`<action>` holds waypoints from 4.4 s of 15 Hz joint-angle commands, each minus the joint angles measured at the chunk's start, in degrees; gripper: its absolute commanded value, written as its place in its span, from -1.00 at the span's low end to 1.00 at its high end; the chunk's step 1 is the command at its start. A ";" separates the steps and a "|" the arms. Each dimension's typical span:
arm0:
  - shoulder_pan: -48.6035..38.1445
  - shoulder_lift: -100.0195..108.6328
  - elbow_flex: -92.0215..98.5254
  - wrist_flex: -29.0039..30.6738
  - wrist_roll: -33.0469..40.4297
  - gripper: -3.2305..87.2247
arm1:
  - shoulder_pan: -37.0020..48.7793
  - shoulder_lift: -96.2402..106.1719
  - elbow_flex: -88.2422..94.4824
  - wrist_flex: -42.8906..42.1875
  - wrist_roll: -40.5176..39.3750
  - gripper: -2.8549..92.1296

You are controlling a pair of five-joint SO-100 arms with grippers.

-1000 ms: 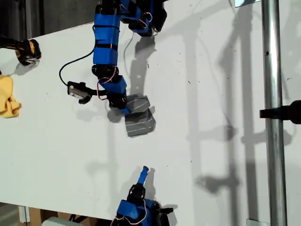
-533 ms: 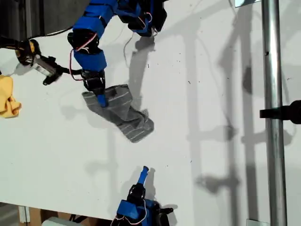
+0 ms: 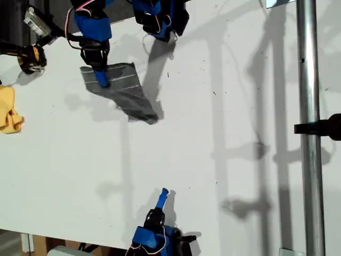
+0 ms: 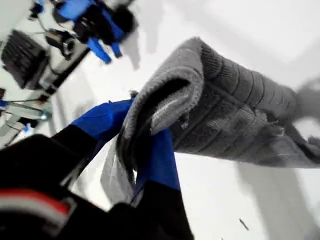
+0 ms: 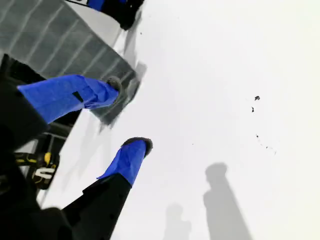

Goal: Grasp corners of a towel and fold twice.

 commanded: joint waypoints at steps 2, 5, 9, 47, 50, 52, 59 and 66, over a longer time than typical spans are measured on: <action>-0.53 0.35 -1.93 0.18 0.00 -0.53 | -3.43 -12.66 -9.49 -3.25 -1.49 -0.94; -0.35 0.35 -2.02 0.18 -0.35 -0.53 | -8.88 -35.86 -35.07 -9.93 -7.56 -0.94; -0.53 0.35 -2.02 0.18 -0.26 -0.53 | -13.80 -30.15 -29.71 -34.45 -16.70 -0.94; 0.35 0.44 0.97 -2.55 -1.49 -0.53 | -18.37 1.85 33.93 4.57 23.91 -0.94; 0.18 0.44 1.67 -3.16 -1.49 -0.53 | -19.07 -14.06 28.39 -7.29 17.93 -0.94; 0.26 0.44 1.49 -2.64 -1.67 -0.53 | -18.98 -33.13 11.16 -10.46 11.95 -0.94; 0.00 0.44 1.58 -2.37 -1.49 -0.53 | -16.52 -56.34 -10.63 -29.97 2.37 -0.32; 0.26 0.44 1.41 -2.90 -1.67 -0.52 | -9.58 -19.78 9.84 -54.05 -8.79 -0.68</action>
